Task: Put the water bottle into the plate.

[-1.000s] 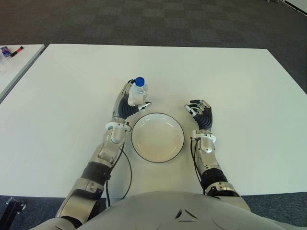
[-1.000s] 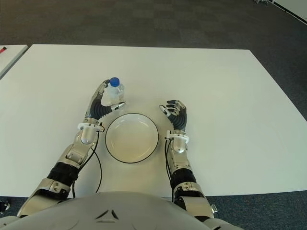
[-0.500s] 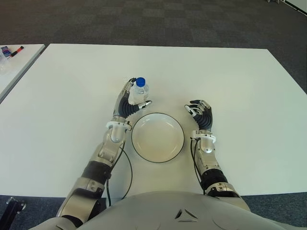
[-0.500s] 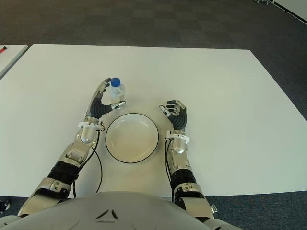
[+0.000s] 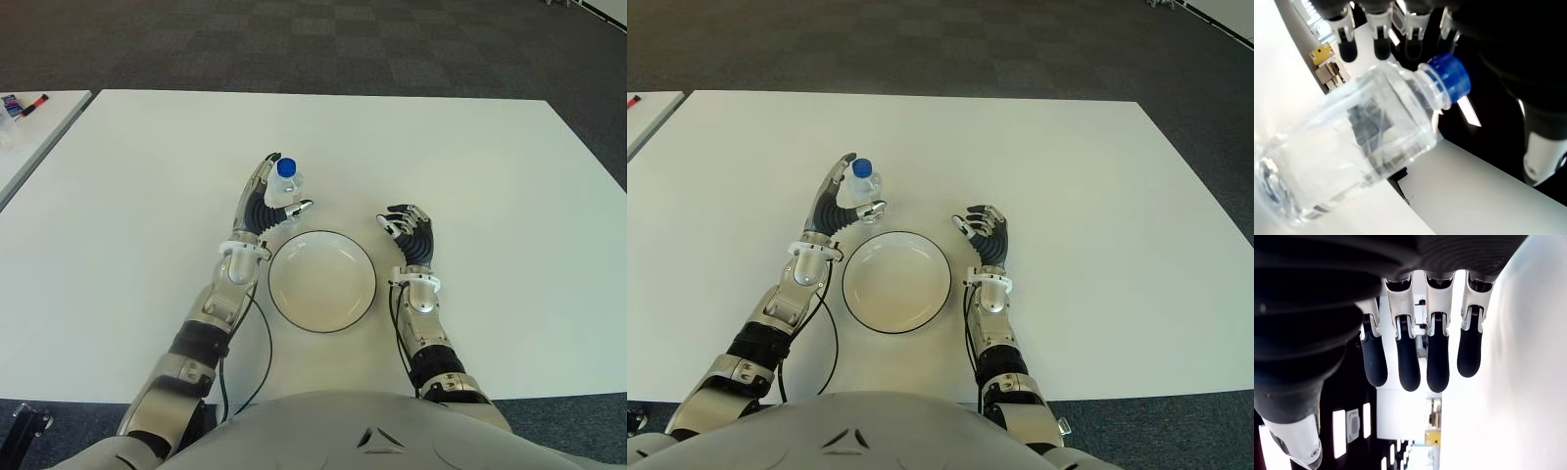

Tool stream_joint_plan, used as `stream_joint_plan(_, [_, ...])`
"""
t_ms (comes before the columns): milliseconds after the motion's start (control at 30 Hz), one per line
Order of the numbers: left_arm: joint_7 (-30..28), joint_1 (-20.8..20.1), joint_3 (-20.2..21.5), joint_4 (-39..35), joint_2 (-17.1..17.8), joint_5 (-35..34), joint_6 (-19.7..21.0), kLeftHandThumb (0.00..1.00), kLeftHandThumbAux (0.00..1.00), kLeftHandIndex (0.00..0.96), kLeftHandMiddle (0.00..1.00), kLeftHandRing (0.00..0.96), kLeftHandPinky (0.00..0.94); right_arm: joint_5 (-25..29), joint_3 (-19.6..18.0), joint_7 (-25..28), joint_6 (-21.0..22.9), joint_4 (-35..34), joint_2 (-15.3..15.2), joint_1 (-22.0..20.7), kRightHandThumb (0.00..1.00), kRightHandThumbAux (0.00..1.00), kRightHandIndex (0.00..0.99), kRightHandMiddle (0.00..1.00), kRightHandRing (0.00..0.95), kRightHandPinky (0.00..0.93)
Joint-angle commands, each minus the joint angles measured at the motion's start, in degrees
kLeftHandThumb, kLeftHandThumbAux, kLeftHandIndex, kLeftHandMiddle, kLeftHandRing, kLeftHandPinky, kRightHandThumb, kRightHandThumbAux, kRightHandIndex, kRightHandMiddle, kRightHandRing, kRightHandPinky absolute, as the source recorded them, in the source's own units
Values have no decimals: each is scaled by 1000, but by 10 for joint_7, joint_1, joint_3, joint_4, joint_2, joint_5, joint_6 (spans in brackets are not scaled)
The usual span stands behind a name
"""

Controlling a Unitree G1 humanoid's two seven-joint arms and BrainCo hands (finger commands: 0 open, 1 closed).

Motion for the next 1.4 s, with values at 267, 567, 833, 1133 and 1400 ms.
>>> stream_joint_plan(267, [-10, -29, 2, 24, -5, -3, 1, 0, 599, 0, 0, 0, 0, 1, 1, 0, 24, 14, 6, 24, 698, 725, 416, 419, 435, 429])
stream_joint_plan(567, [-24, -59, 1, 28, -16, -4, 41, 0, 611, 0, 0, 40, 0, 3, 1, 3, 26, 9, 7, 29, 700, 725, 415, 418, 438, 437])
stream_joint_plan(833, [-27, -202, 24, 261, -24, -38, 7, 0, 612, 0, 0, 4, 0, 3, 2, 5, 27, -1, 9, 38, 700, 725, 416, 416, 439, 440])
stream_joint_plan(1133, [-12, -230, 33, 333, -26, -53, -56, 0, 588, 0, 0, 0, 0, -4, 4, 0, 34, -16, 8, 50, 698, 725, 415, 416, 438, 435])
stream_joint_plan(1400, [2, -244, 35, 369, -25, -48, -95, 0, 554, 0, 0, 0, 0, -4, 4, 2, 37, -26, 9, 57, 697, 725, 415, 420, 441, 441])
